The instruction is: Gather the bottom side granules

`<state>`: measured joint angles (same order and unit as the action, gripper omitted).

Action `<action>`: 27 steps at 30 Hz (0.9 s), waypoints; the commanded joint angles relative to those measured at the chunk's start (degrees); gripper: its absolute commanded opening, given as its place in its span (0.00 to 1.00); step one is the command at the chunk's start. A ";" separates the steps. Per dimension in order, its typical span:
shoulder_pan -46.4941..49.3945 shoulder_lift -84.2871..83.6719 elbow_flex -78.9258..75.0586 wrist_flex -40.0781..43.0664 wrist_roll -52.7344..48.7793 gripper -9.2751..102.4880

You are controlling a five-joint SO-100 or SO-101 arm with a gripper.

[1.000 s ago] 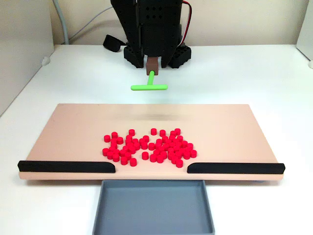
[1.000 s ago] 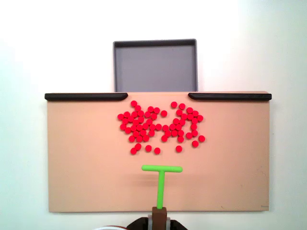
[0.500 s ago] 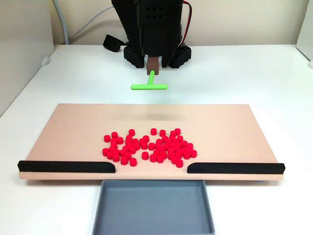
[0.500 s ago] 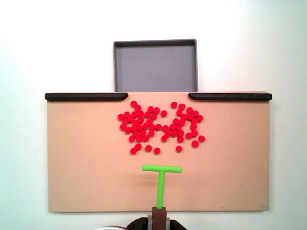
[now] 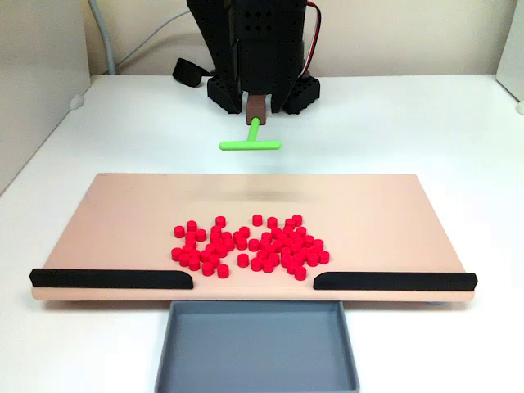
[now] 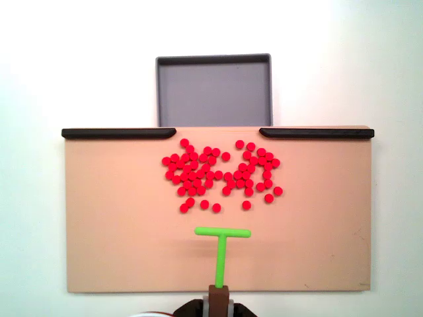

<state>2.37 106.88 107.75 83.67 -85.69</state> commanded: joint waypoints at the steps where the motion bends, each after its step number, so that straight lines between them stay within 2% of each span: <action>1: -0.53 0.35 -0.88 -0.35 0.09 0.08; 27: -0.35 2.20 -0.18 -0.35 0.35 0.08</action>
<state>2.37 106.88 107.75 83.67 -86.31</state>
